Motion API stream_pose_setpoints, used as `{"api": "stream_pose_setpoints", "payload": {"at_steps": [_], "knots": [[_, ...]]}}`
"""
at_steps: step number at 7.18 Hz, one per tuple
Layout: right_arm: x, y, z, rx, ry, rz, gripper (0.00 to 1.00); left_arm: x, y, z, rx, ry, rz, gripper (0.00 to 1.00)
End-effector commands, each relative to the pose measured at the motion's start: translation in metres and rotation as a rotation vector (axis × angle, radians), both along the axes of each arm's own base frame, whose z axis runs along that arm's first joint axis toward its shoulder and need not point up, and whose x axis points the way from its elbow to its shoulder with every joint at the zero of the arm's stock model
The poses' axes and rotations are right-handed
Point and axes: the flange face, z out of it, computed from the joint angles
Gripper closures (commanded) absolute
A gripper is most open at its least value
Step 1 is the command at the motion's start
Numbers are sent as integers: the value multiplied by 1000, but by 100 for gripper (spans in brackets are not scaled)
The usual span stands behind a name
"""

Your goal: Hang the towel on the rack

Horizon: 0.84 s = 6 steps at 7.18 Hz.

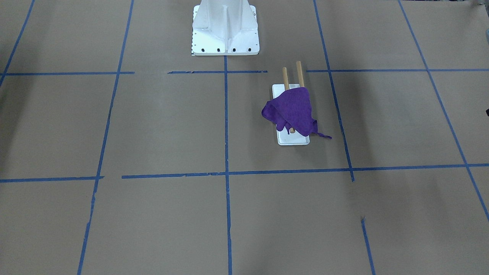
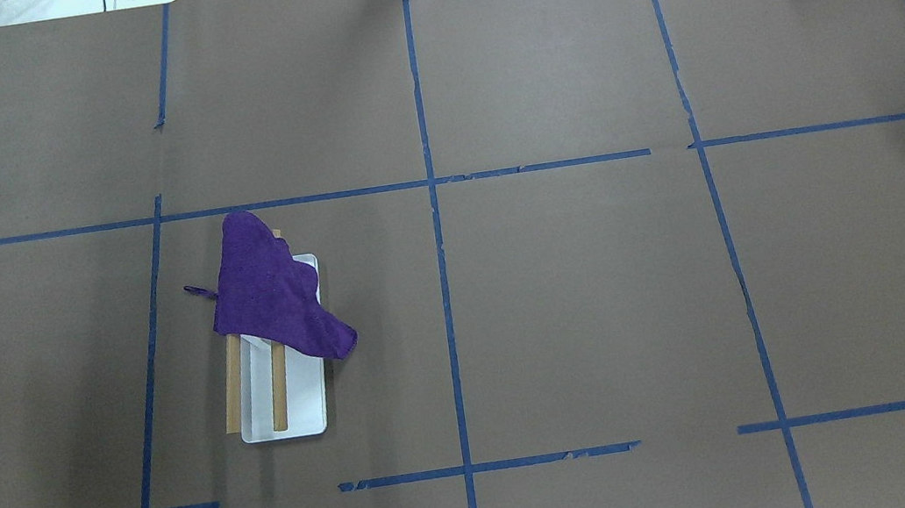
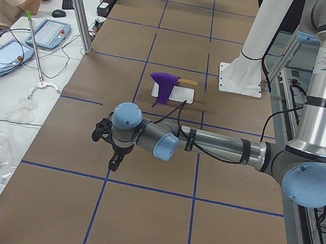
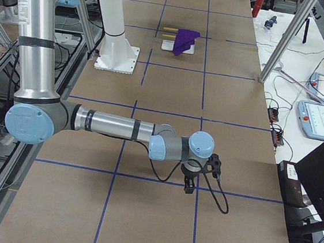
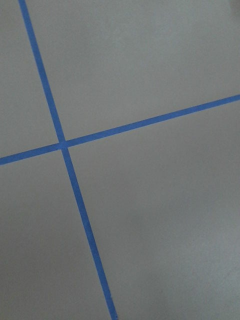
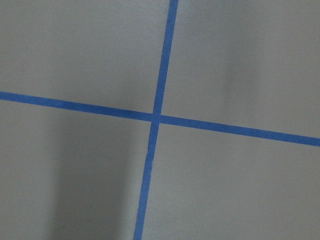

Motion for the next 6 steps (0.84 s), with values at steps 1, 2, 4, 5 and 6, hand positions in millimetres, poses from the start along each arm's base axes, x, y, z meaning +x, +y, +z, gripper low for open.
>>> {"api": "stream_pose_setpoints", "payload": {"at_steps": [1, 2, 4, 5, 6], "knots": [[0, -10, -9, 9, -1, -3, 0, -3, 32, 11, -230, 21, 25, 0], [-4, -22, -20, -21, 0, -9, 0, -3, 45, 24, -151, 22, 78, 0], [-11, -28, -27, -30, -1, -19, 0, -3, 42, 18, -59, 27, 82, 0], [-19, -36, -35, -22, -3, -28, 0, -3, 34, 9, -41, 26, 82, 0], [-26, -45, -46, -23, -4, -18, 0, -1, 23, 4, -27, 19, 84, 0]]}}
